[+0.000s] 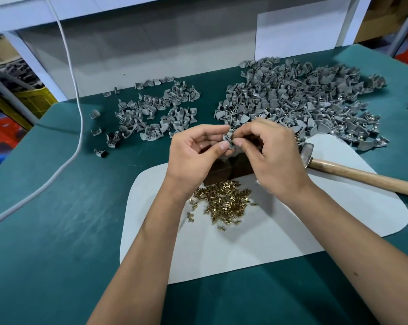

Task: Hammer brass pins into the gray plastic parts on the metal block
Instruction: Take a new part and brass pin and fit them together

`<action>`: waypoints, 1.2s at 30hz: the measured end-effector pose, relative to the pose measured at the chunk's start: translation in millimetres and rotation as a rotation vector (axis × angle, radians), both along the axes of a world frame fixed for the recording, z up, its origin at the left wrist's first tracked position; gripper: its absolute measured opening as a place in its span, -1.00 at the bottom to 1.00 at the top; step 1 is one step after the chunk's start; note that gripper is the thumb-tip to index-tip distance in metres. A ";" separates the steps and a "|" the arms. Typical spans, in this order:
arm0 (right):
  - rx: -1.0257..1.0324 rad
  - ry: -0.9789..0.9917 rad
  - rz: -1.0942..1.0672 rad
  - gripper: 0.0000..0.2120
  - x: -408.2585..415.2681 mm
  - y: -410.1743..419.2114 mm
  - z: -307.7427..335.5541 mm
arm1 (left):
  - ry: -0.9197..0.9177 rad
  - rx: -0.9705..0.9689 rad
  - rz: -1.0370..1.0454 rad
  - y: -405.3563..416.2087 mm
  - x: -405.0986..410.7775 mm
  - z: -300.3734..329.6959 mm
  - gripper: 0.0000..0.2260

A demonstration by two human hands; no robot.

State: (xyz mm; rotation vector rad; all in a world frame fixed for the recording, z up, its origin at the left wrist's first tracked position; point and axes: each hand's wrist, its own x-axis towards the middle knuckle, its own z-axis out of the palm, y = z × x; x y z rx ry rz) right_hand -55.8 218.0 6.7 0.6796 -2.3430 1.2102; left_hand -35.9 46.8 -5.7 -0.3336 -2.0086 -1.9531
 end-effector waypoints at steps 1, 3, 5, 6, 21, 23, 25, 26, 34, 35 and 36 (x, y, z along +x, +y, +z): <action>0.001 -0.002 -0.005 -0.92 0.5 -0.1 0.0 | 0.001 0.010 -0.002 -0.4 0.1 -0.7 -0.75; 0.000 0.000 -0.017 -0.93 1.1 -0.7 0.1 | -0.006 0.039 -0.007 -1.5 0.1 -1.0 -0.76; -0.001 0.002 -0.024 -0.93 1.8 -1.0 0.3 | -0.019 0.071 -0.016 -1.9 0.0 -0.7 -0.77; 0.001 0.003 -0.029 -0.93 2.4 -1.4 0.3 | -0.024 0.086 -0.020 -1.9 0.0 -0.2 -0.77; -0.041 -0.029 -0.100 -0.90 0.3 -3.3 -5.1 | -0.062 0.079 0.021 10.8 0.6 -0.8 -0.79; -0.036 -0.015 -0.093 -0.92 -1.9 -1.7 -6.7 | -0.066 0.100 0.019 7.5 0.0 -0.7 -0.78; -0.023 0.004 -0.081 -0.92 -3.9 0.6 -7.2 | -0.065 0.104 0.033 5.6 -1.1 -0.9 -0.77; -0.019 0.013 -0.072 -0.93 -4.5 1.8 -6.9 | -0.068 0.104 0.036 5.2 -1.6 -0.9 -0.77; -0.008 0.068 -0.043 -0.93 -3.8 2.5 -5.7 | -0.093 0.105 0.036 4.5 -1.7 -1.2 -0.76; -0.007 0.070 -0.039 -0.93 -3.7 2.6 -5.8 | -0.095 0.105 0.037 4.6 -1.7 -1.1 -0.76; -0.004 0.073 -0.036 -0.93 -3.5 2.8 -5.8 | -0.096 0.105 0.038 4.8 -1.7 -1.0 -0.77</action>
